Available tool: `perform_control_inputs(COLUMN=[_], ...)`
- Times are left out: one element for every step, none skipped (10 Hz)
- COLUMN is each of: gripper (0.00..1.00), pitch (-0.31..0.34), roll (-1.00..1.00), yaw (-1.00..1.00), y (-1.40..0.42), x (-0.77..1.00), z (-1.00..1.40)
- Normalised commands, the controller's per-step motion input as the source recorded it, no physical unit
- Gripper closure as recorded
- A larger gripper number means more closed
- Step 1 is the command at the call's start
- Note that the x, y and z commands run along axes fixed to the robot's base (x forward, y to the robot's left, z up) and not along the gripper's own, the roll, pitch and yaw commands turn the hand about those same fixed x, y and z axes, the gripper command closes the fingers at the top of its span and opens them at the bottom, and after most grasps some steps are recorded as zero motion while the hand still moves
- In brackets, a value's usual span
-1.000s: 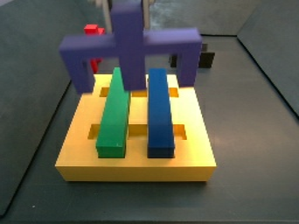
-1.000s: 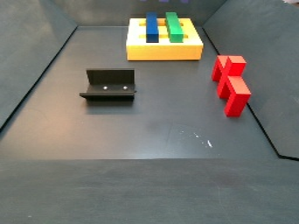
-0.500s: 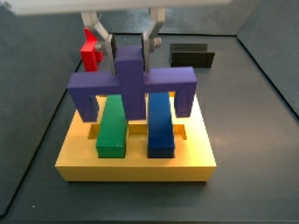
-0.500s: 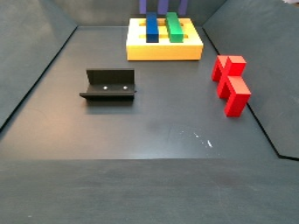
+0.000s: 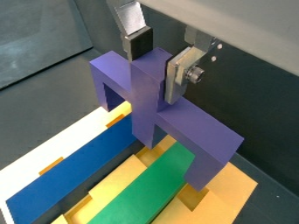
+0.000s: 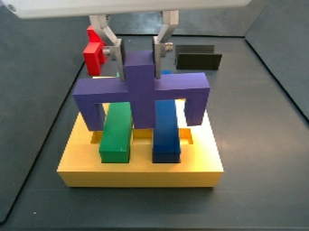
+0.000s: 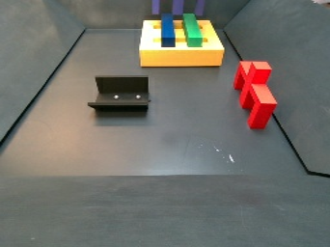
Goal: Pick up the purple object. Move up. Place the purple object on the fixture. Regrasp the purple object. Move to above the board. Insert the purple object.
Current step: Insert the purple object.
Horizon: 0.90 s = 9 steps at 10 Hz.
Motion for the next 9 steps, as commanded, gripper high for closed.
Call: perform_control_inputs(gripper=[1.00, 1.00, 1.00, 1.00, 1.00, 1.00, 1.00, 1.00, 1.00], pitch=[0.000, 0.000, 0.000, 0.000, 0.000, 0.000, 0.000, 0.000, -0.014], roll=[0.06, 0.09, 0.09, 0.07, 0.07, 0.03, 0.00, 0.00, 0.00], yaw=[0.10, 0.11, 0.11, 0.05, 0.00, 0.00, 0.00, 0.00, 0.00], y=[0.00, 0.00, 0.00, 0.00, 0.00, 0.00, 0.00, 0.00, -0.03], x=[0.10, 0.16, 0.18, 0.10, 0.00, -0.07, -0.10, -0.11, -0.08], z=[-0.25, -0.21, -0.18, -0.16, -0.18, -0.09, 0.00, 0.00, 0.01])
